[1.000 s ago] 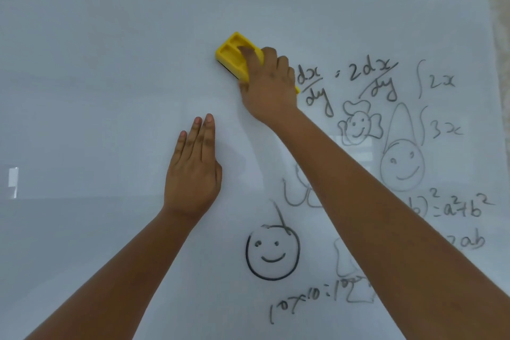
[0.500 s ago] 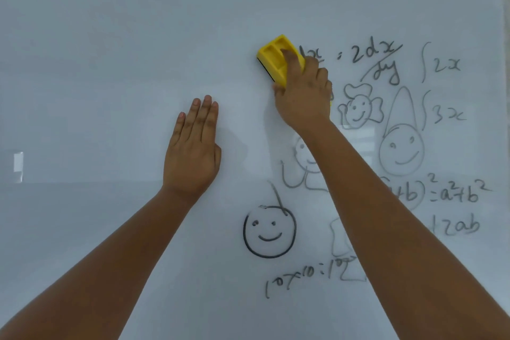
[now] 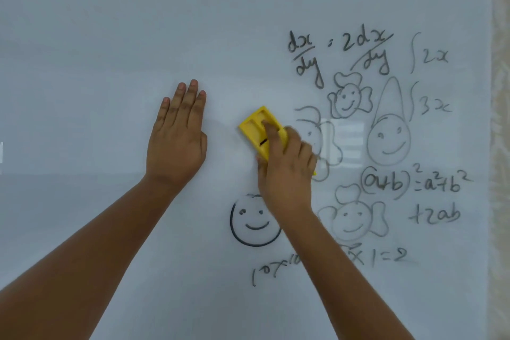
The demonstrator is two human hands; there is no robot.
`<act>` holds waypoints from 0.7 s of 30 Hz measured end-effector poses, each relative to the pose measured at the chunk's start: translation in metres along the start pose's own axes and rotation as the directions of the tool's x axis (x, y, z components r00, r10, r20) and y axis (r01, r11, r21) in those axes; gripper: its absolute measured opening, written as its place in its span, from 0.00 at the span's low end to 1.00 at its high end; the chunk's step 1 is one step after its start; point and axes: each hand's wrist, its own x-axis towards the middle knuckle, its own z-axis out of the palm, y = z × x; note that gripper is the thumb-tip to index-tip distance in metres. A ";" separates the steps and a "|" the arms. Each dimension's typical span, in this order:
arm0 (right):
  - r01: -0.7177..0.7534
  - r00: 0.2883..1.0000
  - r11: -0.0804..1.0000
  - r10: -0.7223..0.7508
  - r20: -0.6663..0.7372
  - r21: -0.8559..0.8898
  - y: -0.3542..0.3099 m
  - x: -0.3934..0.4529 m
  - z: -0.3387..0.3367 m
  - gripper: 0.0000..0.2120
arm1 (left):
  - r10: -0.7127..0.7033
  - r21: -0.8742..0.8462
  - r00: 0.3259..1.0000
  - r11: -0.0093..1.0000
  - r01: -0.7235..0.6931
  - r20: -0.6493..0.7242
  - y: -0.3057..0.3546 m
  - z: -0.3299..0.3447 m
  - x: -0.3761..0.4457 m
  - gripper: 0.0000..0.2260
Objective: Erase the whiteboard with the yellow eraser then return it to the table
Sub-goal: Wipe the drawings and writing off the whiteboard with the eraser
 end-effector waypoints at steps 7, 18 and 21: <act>-0.173 0.985 0.984 0.172 0.017 0.038 0.026 -0.023 -0.002 0.26 | -0.004 0.005 1.000 1.000 0.004 0.002 0.002 -0.002 0.001 0.24; 0.022 0.998 1.000 -0.021 0.058 -0.008 0.024 -0.089 0.007 0.30 | -0.001 -0.003 1.000 1.000 0.001 -0.008 0.004 -0.003 0.000 0.23; -0.133 0.991 0.991 0.133 0.006 0.021 0.007 -0.068 0.006 0.29 | -0.002 -0.005 1.000 1.000 0.002 -0.006 0.002 -0.002 0.000 0.24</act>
